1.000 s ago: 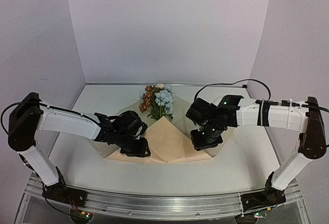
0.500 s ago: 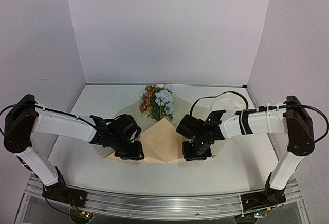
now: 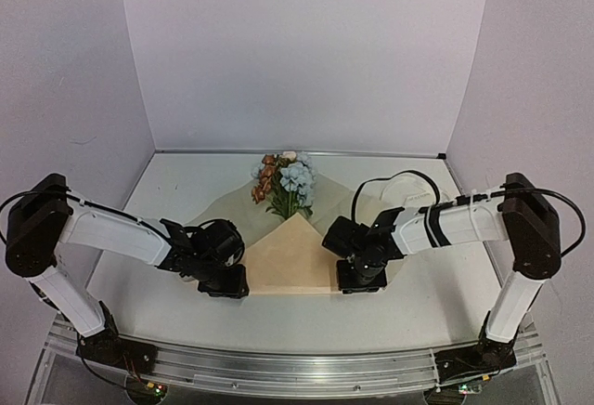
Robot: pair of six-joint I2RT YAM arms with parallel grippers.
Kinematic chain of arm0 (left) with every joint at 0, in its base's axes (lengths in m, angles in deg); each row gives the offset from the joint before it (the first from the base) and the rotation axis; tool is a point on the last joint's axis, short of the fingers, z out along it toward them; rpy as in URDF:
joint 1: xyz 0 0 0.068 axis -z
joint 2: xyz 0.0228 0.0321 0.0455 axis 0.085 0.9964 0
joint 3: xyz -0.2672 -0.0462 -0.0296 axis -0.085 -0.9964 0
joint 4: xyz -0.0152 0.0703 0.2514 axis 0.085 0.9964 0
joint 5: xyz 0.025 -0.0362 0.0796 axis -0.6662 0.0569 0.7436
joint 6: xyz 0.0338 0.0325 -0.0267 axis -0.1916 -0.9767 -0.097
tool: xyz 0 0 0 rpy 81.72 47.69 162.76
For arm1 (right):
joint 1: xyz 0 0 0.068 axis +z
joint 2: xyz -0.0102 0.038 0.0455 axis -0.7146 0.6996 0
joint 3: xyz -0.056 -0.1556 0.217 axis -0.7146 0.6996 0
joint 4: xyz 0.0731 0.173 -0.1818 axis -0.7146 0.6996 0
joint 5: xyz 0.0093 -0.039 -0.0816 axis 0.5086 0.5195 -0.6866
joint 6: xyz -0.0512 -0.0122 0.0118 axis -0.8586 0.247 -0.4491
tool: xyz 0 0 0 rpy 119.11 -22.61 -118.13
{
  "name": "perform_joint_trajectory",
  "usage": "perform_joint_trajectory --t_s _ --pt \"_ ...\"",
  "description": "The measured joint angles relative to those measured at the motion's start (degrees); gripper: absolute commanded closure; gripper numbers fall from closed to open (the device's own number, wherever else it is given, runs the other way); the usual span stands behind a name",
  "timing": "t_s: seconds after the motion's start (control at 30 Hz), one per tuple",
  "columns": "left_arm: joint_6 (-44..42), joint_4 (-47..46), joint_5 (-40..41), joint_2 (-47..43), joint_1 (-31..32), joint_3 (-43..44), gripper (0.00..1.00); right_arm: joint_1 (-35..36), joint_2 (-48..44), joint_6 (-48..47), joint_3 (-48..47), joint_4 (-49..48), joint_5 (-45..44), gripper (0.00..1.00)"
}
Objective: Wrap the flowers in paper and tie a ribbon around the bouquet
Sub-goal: Press the fold line of the 1/4-folded wrapping paper, then pick up the one-fourth-folded wrapping paper from the center of the board.
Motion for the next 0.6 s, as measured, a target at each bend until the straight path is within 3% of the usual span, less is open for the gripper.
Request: perform_joint_trajectory --t_s 0.23,0.47,0.6 --pt "1.32 -1.18 1.62 -0.69 0.0 -1.01 0.68 -0.43 1.06 1.4 1.02 -0.4 -0.13 0.67" --pt "0.27 1.81 2.54 -1.41 -0.02 -0.54 0.67 -1.13 -1.43 2.45 2.4 -0.35 -0.13 0.46" --pt "-1.9 3.84 2.43 -1.52 -0.01 2.62 0.67 -2.12 -7.64 3.27 4.98 -0.18 -0.15 0.41"
